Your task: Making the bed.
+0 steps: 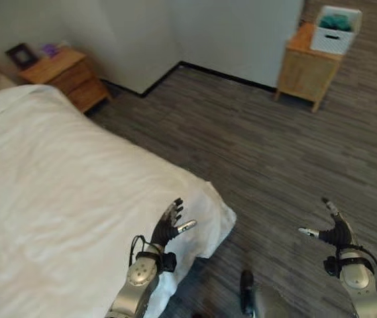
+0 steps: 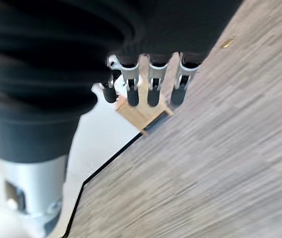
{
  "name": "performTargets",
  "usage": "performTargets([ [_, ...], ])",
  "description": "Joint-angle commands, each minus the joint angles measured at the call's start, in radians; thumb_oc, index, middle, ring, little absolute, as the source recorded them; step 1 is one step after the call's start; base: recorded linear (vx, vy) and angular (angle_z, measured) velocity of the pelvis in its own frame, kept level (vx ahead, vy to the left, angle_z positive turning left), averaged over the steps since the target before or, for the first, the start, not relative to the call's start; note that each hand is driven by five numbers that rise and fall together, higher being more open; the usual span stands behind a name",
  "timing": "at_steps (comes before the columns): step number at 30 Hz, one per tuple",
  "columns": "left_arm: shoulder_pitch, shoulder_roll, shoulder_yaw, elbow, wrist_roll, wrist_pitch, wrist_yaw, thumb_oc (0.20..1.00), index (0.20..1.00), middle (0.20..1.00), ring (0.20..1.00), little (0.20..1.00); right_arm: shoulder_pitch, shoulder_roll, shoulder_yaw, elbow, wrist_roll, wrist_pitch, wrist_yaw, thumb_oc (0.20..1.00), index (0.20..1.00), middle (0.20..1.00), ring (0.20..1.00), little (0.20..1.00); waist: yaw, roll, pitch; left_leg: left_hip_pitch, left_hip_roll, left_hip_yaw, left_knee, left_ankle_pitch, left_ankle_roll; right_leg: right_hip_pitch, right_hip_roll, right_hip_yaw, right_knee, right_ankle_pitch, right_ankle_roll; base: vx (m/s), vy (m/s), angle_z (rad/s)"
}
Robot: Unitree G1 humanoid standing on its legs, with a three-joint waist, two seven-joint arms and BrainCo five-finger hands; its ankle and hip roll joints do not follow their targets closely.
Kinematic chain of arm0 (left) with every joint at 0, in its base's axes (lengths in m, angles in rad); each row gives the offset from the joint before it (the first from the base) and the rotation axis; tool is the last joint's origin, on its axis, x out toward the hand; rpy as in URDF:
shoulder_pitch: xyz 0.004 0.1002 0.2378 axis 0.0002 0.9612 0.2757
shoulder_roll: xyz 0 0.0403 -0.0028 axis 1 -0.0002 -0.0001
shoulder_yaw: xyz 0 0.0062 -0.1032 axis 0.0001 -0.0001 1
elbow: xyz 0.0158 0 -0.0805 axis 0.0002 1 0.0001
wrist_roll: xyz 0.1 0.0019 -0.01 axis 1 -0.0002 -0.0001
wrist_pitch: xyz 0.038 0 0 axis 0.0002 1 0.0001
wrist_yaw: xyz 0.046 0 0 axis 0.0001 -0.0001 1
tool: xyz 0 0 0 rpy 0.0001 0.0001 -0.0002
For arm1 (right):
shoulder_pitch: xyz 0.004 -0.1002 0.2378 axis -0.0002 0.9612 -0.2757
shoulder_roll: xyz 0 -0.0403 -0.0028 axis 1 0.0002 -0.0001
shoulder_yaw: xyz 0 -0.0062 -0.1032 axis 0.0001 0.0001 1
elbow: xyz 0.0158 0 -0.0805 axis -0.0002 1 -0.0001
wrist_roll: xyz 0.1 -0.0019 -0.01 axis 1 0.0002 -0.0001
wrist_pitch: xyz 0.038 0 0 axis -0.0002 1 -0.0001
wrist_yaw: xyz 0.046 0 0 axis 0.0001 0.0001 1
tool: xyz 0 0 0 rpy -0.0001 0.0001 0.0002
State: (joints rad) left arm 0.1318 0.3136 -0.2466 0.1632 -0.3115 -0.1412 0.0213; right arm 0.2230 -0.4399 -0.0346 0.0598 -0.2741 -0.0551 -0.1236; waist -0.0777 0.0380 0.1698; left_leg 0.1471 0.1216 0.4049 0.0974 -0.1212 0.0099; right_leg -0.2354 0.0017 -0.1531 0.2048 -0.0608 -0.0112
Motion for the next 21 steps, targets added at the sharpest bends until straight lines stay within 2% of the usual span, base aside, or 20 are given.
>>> performTargets([
  [1, -0.007, 0.012, 0.06, -0.037, -0.049, -0.034, 0.002, 1.0, 1.0, 1.0, 1.0, 1.0, 0.006, -0.072, 0.002, -0.08, 0.018, -0.051, 0.018, 1.0, 1.0, 1.0, 1.0, 1.0, 0.033, -0.049, 0.013, -0.252, 0.027, -0.162, 0.399, 0.155, -0.027, 0.173, -0.046, 0.006, -0.18, 0.103, 0.058, 0.21, -0.505, -0.94],
  [2, -0.002, 0.006, 0.053, -0.041, -0.064, -0.04, 0.011, 1.0, 1.0, 1.0, 1.0, 1.0, 0.0, -0.1, 0.013, -0.093, 0.029, -0.055, 0.013, 1.0, 1.0, 1.0, 1.0, 1.0, 0.09, -0.101, 0.052, -0.431, -0.067, -0.334, 0.748, 0.204, -0.014, 0.224, -0.053, 0.061, -0.222, 0.104, 0.021, 0.12, -0.361, -1.11],
  [3, -0.004, 0.007, 0.053, -0.041, -0.064, -0.04, 0.011, 1.0, 1.0, 1.0, 1.0, 1.0, -0.001, -0.099, 0.012, -0.093, 0.029, -0.055, 0.013, 1.0, 1.0, 1.0, 1.0, 1.0, 0.082, -0.097, 0.044, -0.454, -0.065, -0.345, 0.762, 0.205, -0.014, 0.213, -0.049, 0.052, -0.222, 0.107, 0.02, 0.08, -0.202, -1.34],
  [4, -0.008, 0.001, 0.045, -0.038, -0.07, -0.047, 0.016, 1.0, 1.0, 1.0, 1.0, 1.0, -0.014, -0.12, 0.025, -0.094, 0.032, -0.054, 0.016, 1.0, 1.0, 1.0, 1.0, 1.0, 0.111, -0.116, 0.071, -0.57, -0.157, -0.411, 0.969, 0.186, -0.008, 0.228, -0.058, 0.089, -0.233, 0.113, 0.011, 0.02, -0.045, -1.21],
  [6, -0.006, -0.008, 0.02, -0.043, -0.081, -0.053, 0.006, 1.0, 1.0, 1.0, 1.0, 1.0, -0.036, -0.138, 0.041, -0.1, 0.033, -0.047, 0.03, 1.0, 1.0, 1.0, 1.0, 1.0, 0.153, -0.127, 0.103, -0.747, -0.294, -0.424, 1.193, 0.119, -0.011, 0.269, -0.061, 0.145, -0.256, 0.124, 0.009, 0.09, -0.048, -1.16],
  [7, 0.004, -0.011, 0.014, -0.049, -0.091, -0.053, -0.001, 1.0, 1.0, 1.0, 1.0, 1.0, -0.039, -0.143, 0.043, -0.104, 0.033, -0.044, 0.035, 1.0, 1.0, 1.0, 1.0, 1.0, 0.171, -0.123, 0.102, -0.829, -0.349, -0.406, 1.22, 0.118, -0.008, 0.277, -0.054, 0.174, -0.26, 0.127, 0.01, 0.16, -0.042, -1.03],
  [8, 0.02, -0.012, 0.01, -0.057, -0.101, -0.052, -0.009, 1.0, 1.0, 1.0, 1.0, 1.0, -0.042, -0.148, 0.048, -0.103, 0.035, -0.044, 0.036, 1.0, 1.0, 1.0, 1.0, 1.0, 0.19, -0.117, 0.108, -0.907, -0.373, -0.378, 1.232, 0.129, -0.014, 0.299, -0.038, 0.202, -0.264, 0.122, 0.009, 0.11, -0.022, -0.86],
  [9, 0.02, -0.012, 0.009, -0.058, -0.101, -0.051, -0.009, 1.0, 1.0, 1.0, 1.0, 1.0, -0.042, -0.148, 0.048, -0.103, 0.035, -0.044, 0.036, 1.0, 1.0, 1.0, 1.0, 1.0, 0.191, -0.121, 0.104, -0.913, -0.375, -0.374, 1.226, 0.138, -0.014, 0.292, -0.043, 0.204, -0.264, 0.125, 0.011, 0.21, -0.126, -1.2],
  [10, 0.028, 0.002, 0.005, -0.061, -0.105, -0.046, -0.025, 1.0, 1.0, 1.0, 1.0, 1.0, -0.048, -0.16, 0.049, -0.108, 0.035, -0.048, 0.036, 1.0, 1.0, 1.0, 1.0, 1.0, 0.216, -0.119, 0.104, -0.966, -0.311, -0.313, 1.092, 0.199, -0.023, 0.316, -0.017, 0.246, -0.271, 0.106, 0.002, 0.27, -0.14, -1.25],
  [12, 0.028, 0.009, 0.014, -0.056, -0.107, -0.042, -0.024, 1.0, 1.0, 1.0, 1.0, 1.0, -0.046, -0.166, 0.056, -0.108, 0.014, -0.053, 0.033, 1.0, 1.0, 1.0, 1.0, 1.0, 0.226, -0.091, 0.084, -0.897, -0.228, -0.249, 0.814, 0.255, -0.022, 0.334, 0.033, 0.278, -0.277, 0.075, -0.008, 0.33, -0.103, -0.88],
  [13, 0.029, 0.008, 0.013, -0.056, -0.107, -0.042, -0.024, 1.0, 1.0, 1.0, 1.0, 1.0, -0.044, -0.166, 0.056, -0.109, 0.014, -0.053, 0.033, 1.0, 1.0, 1.0, 1.0, 1.0, 0.231, -0.093, 0.092, -0.883, -0.228, -0.242, 0.812, 0.247, -0.02, 0.346, 0.028, 0.282, -0.279, 0.073, -0.006, 0.32, 0.008, -0.44],
  [14, 0.028, 0.008, 0.021, -0.048, -0.111, -0.04, -0.023, 1.0, 1.0, 1.0, 1.0, 1.0, -0.039, -0.169, 0.053, -0.113, 0.004, -0.059, 0.032, 1.0, 1.0, 1.0, 1.0, 1.0, 0.229, -0.065, 0.071, -0.839, -0.177, -0.21, 0.601, 0.272, -0.016, 0.355, 0.069, 0.287, -0.285, 0.048, -0.01, 0.58, 0.115, -0.29],
  [15, 0.034, 0.001, 0.04, -0.048, -0.116, -0.041, -0.019, 1.0, 1.0, 1.0, 1.0, 1.0, -0.03, -0.165, 0.047, -0.122, -0.003, -0.061, 0.037, 1.0, 1.0, 1.0, 1.0, 1.0, 0.234, -0.041, 0.038, -0.723, -0.141, -0.146, 0.302, 0.246, -0.015, 0.398, 0.089, 0.283, -0.292, -0.016, 0.002, 0.52, 0.107, -0.25],
  [16, 0.039, -0.002, 0.041, -0.049, -0.117, -0.041, -0.019, 1.0, 1.0, 1.0, 1.0, 1.0, -0.026, -0.168, 0.048, -0.125, -0.003, -0.061, 0.038, 1.0, 1.0, 1.0, 1.0, 1.0, 0.236, -0.042, 0.043, -0.698, -0.143, -0.125, 0.256, 0.279, -0.002, 0.399, 0.085, 0.289, -0.291, -0.006, 0.003, 0.54, 0.15, -0.43],
  [17, 0.044, -0.008, 0.054, -0.049, -0.124, -0.04, -0.015, 1.0, 1.0, 1.0, 1.0, 1.0, -0.028, -0.165, 0.051, -0.123, -0.005, -0.06, 0.038, 1.0, 1.0, 1.0, 1.0, 1.0, 0.237, -0.031, 0.034, -0.641, -0.13, -0.088, 0.124, 0.286, -0.001, 0.429, 0.089, 0.289, -0.292, -0.033, 0.014, 0.35, 0.142, -0.23],
  [18, 0.049, -0.016, 0.062, -0.043, -0.131, -0.038, -0.006, 1.0, 1.0, 1.0, 1.0, 1.0, -0.036, -0.161, 0.059, -0.119, -0.011, -0.056, 0.045, 1.0, 1.0, 1.0, 1.0, 1.0, 0.239, -0.024, 0.024, -0.611, -0.122, -0.083, 0.034, 0.288, 0.004, 0.452, 0.084, 0.288, -0.292, -0.053, 0.028, 0.58, 0.209, 0.08],
  [19, 0.05, -0.019, 0.069, -0.038, -0.141, -0.038, 0.001, 1.0, 1.0, 1.0, 1.0, 1.0, -0.049, -0.158, 0.07, -0.112, -0.015, -0.053, 0.045, 1.0, 1.0, 1.0, 1.0, 1.0, 0.244, -0.032, 0.024, -0.6, -0.107, -0.082, -0.017, 0.297, 0.004, 0.485, 0.069, 0.284, -0.292, -0.071, 0.039, 0.58, 0.223, 0.26],
  [20, 0.05, -0.022, 0.072, -0.034, -0.147, -0.035, 0.003, 1.0, 1.0, 1.0, 1.0, 1.0, -0.054, -0.151, 0.074, -0.109, -0.016, -0.05, 0.052, 1.0, 1.0, 1.0, 1.0, 1.0, 0.247, -0.035, 0.012, -0.592, -0.092, -0.089, -0.047, 0.284, 0.004, 0.503, 0.059, 0.278, -0.292, -0.088, 0.049, 0.53, 0.172, -0.33],
  [21, 0.05, -0.008, 0.075, -0.027, -0.134, -0.031, 0.001, 1.0, 1.0, 1.0, 1.0, 1.0, -0.065, -0.147, 0.083, -0.095, -0.008, -0.053, 0.056, 1.0, 1.0, 1.0, 1.0, 1.0, 0.251, -0.037, -0.004, -0.558, -0.066, -0.058, -0.113, 0.291, 0.022, 0.507, 0.06, 0.278, -0.281, -0.096, 0.054, 0.73, 0.194, -0.59],
])
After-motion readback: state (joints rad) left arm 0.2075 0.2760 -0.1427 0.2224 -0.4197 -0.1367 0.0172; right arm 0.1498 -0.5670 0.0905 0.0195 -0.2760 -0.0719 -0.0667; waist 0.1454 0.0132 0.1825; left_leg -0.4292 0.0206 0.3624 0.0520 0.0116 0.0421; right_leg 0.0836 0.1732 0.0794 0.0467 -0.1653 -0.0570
